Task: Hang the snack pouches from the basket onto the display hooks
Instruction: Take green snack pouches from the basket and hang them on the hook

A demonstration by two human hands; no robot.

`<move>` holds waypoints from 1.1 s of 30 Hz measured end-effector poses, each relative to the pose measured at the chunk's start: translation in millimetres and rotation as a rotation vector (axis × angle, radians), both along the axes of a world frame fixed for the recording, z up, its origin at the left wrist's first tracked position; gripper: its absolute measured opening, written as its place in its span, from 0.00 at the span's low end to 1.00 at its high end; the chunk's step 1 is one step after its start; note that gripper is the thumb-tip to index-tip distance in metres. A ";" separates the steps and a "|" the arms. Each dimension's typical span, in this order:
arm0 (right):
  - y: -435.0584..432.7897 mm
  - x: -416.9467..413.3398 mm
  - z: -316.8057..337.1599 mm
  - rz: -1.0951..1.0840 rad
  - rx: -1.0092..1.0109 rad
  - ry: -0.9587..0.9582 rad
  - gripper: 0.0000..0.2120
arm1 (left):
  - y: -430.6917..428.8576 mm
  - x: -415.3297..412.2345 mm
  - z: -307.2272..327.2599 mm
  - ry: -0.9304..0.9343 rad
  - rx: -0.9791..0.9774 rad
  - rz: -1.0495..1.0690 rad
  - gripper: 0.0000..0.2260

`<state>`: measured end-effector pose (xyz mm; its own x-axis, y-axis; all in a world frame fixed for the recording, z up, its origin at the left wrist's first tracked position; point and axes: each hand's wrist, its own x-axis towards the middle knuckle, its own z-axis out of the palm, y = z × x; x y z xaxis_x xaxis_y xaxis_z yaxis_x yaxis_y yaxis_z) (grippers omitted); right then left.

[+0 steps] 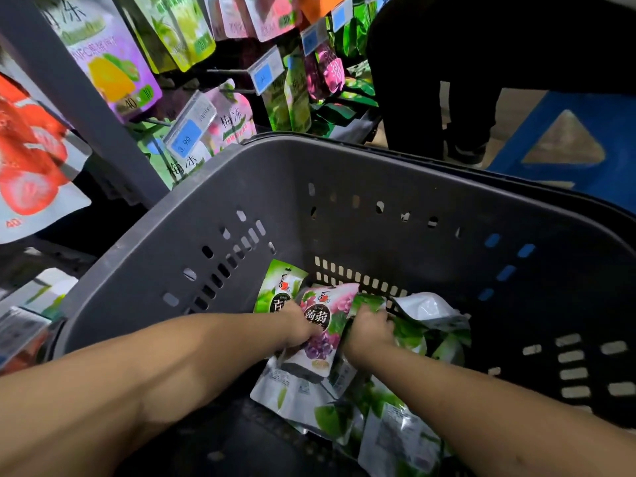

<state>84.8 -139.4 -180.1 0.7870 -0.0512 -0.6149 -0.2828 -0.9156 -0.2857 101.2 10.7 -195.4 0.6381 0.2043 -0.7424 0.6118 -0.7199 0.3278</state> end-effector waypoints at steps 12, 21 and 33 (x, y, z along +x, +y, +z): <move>-53.9 16.1 64.1 -0.273 0.330 0.284 0.05 | 12.7 17.5 87.5 -0.005 -0.048 0.023 0.14; -46.4 0.6 105.4 -0.731 0.862 0.014 0.17 | 39.7 -14.9 144.8 -0.448 -0.051 0.176 0.20; -18.1 -24.9 119.8 -0.938 1.215 -0.037 0.17 | 40.1 -33.9 147.5 -0.564 -0.253 0.407 0.26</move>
<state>59.9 -157.5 -60.2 0.7743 -0.0190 -0.6325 -0.5831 0.3668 -0.7248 67.3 50.8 -47.9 0.8466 0.3723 -0.3803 0.5042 -0.3322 0.7971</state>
